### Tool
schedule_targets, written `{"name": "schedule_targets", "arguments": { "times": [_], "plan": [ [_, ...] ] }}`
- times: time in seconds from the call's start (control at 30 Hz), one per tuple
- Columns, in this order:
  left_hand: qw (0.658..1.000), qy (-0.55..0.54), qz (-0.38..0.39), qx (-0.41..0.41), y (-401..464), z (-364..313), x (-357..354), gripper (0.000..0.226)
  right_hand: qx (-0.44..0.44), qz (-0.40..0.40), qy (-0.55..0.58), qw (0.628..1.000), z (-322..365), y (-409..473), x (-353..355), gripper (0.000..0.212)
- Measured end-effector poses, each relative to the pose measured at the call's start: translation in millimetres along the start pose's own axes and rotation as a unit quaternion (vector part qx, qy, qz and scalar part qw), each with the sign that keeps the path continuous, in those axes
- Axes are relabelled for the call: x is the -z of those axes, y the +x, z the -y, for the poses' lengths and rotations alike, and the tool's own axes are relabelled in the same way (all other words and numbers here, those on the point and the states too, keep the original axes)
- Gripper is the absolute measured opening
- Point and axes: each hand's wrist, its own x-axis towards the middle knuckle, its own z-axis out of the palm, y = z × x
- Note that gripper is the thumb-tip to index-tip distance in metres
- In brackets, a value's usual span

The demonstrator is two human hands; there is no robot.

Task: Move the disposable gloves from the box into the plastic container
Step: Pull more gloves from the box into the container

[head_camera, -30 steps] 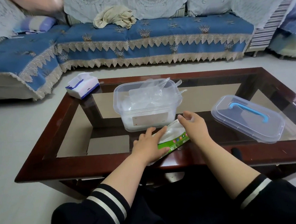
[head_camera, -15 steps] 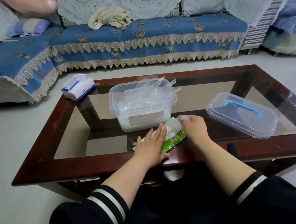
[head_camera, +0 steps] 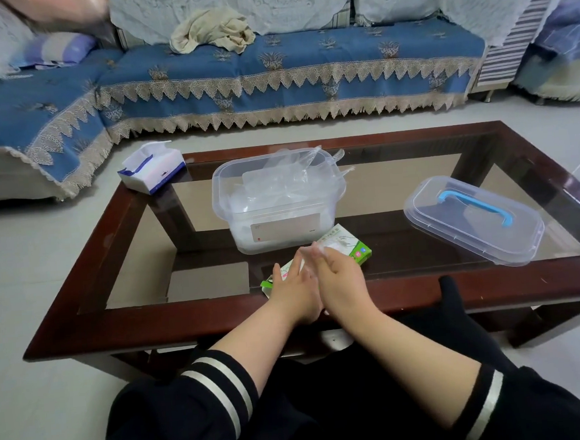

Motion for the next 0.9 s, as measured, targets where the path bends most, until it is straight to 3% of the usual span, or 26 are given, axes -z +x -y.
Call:
{"name": "schedule_targets", "arguments": {
  "times": [0.13,0.23,0.3,0.37,0.43,0.53,0.67,0.7,0.73,0.77,0.83,0.87,0.9],
  "plan": [
    [1.000,-0.022,-0.012,0.004,2,2,0,0.077,0.059,-0.061,0.110,0.990,29,0,12,0.035],
    [0.998,-0.033,-0.045,-0.004,3,7,1,0.086,0.091,-0.048,0.198,0.975,58,11,41,0.038],
    [0.993,-0.098,-0.071,-0.010,4,9,10,0.079,0.045,-0.013,0.287,0.957,74,23,63,0.033],
    [0.961,-0.238,-0.138,-0.011,3,11,19,0.055,-0.003,0.036,0.347,0.937,80,35,80,0.027],
    [0.866,-0.447,-0.224,0.000,-3,11,31,0.023,-0.048,0.067,0.376,0.923,78,42,91,0.024],
    [0.682,-0.664,-0.306,0.026,-17,14,50,0.034,-0.102,0.091,0.409,0.902,69,45,100,0.022],
    [0.554,-0.623,-0.550,0.039,-42,22,77,0.040,-0.135,0.120,0.395,0.901,59,51,109,0.024],
    [0.544,-0.583,-0.604,0.028,-48,25,86,0.040,-0.133,0.121,0.375,0.909,57,52,110,0.023],
    [0.572,-0.533,-0.624,-0.006,-55,24,96,0.045,-0.130,0.124,0.353,0.918,57,54,110,0.023],
    [0.641,-0.481,-0.595,-0.051,-58,24,105,0.055,-0.123,0.130,0.326,0.928,57,55,108,0.022],
    [0.817,-0.409,-0.397,-0.093,-60,10,122,0.066,-0.108,0.141,0.283,0.943,60,56,102,0.021],
    [0.874,-0.377,-0.294,-0.088,-58,-1,125,0.060,-0.098,0.150,0.267,0.947,64,55,99,0.020],
    [0.901,-0.355,-0.240,-0.073,-54,-10,123,0.051,-0.090,0.160,0.254,0.949,67,55,95,0.020]
  ]
}}
